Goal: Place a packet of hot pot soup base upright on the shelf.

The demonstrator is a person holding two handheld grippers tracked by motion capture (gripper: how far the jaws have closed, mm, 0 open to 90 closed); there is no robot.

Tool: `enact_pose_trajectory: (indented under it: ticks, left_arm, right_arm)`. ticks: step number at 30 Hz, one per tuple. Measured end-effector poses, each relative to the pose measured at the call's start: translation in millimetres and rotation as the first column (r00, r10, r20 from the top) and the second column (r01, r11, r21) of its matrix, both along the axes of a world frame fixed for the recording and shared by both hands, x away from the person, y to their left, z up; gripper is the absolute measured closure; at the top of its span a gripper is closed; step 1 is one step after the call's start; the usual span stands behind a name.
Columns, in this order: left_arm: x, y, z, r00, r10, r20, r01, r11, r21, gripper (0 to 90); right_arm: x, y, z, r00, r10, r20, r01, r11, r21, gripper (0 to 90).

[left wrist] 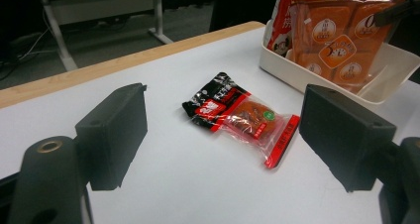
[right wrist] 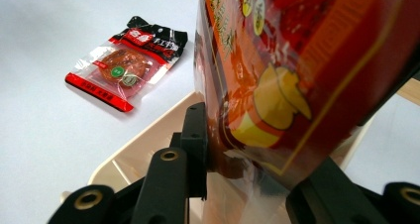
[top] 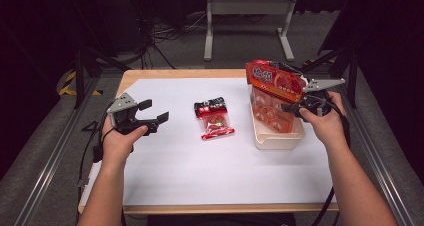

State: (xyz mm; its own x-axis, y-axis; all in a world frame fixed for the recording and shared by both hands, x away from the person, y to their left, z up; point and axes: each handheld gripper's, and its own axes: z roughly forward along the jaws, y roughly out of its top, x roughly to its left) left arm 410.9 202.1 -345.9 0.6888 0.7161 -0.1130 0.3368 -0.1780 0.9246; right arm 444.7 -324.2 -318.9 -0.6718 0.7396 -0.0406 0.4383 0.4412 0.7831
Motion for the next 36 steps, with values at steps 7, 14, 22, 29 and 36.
enact_pose_trajectory:
  ticks: [7, 14, 22, 29, 36]
  left_arm:
    - [0.5, -1.2, -1.2, 1.0000, 0.000, -0.005, 0.000, 1.0000, 0.000, 19.8]
    - [2.2, -3.7, -2.4, 0.9999, -0.005, -0.009, 0.005, 1.0000, 0.005, 19.8]
    - [5.0, -3.9, -5.7, 0.9998, -0.005, -0.019, 0.005, 1.0000, 0.006, 19.7]
    - [5.0, -3.6, -6.7, 0.9995, -0.006, -0.030, 0.006, 1.0000, 0.002, 19.7]
    - [5.2, -3.4, -7.0, 0.9995, -0.005, -0.031, 0.005, 1.0000, 0.002, 19.6]
  right_arm:
    - [-1.3, -6.7, -5.2, 0.9998, -0.010, -0.018, 0.010, 1.000, 0.021, 70.1]
    - [-0.8, -21.6, -15.3, 0.9987, -0.038, -0.035, 0.041, 0.996, 0.075, 70.0]
    - [0.8, -33.6, -20.3, 0.9972, -0.064, -0.039, 0.069, 0.991, 0.119, 69.0]
    - [-5.7, -37.0, -15.0, 0.9950, -0.100, 0.009, 0.097, 0.985, 0.145, 48.0]
    - [-18.9, -44.1, -11.8, 0.9904, -0.131, 0.045, 0.123, 0.982, 0.140, 36.1]
